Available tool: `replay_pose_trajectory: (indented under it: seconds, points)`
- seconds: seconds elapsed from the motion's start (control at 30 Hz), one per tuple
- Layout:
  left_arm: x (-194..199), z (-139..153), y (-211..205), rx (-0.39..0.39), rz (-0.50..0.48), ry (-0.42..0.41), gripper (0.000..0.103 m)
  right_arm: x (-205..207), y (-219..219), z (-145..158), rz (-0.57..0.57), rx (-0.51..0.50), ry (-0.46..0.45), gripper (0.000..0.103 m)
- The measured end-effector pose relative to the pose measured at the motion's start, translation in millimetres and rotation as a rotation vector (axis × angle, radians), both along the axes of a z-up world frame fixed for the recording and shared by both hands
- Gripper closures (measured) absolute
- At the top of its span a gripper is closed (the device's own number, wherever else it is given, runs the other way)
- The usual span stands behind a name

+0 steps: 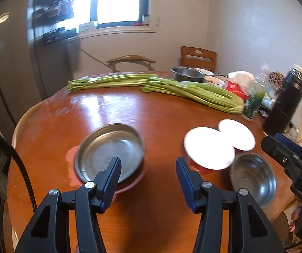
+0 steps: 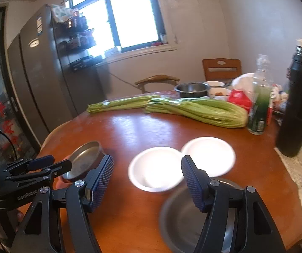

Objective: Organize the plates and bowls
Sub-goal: 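Open the left tool and move it toward the deep steel bowl, then close the left tool on the rim of the deep steel bowl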

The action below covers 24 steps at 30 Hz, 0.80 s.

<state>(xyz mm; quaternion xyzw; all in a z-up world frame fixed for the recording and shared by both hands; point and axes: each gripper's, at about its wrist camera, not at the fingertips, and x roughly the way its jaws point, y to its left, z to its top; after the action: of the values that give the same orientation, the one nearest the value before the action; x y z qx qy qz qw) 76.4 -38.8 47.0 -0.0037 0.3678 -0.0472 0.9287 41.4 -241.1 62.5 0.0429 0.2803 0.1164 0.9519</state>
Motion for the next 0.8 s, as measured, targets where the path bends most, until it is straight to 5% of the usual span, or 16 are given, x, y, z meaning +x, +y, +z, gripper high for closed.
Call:
replay_pose_trajectory:
  seconds: [0.4, 0.8]
  points:
    - [-11, -13, -93, 0.02, -0.196, 0.029, 0.049, -27, -69, 1, -0.127, -0.002, -0.009, 0.035]
    - [-8, -37, -129, -0.002, -0.262, 0.092, 0.049, -35, -121, -21, -0.205, 0.013, 0.052, 0.035]
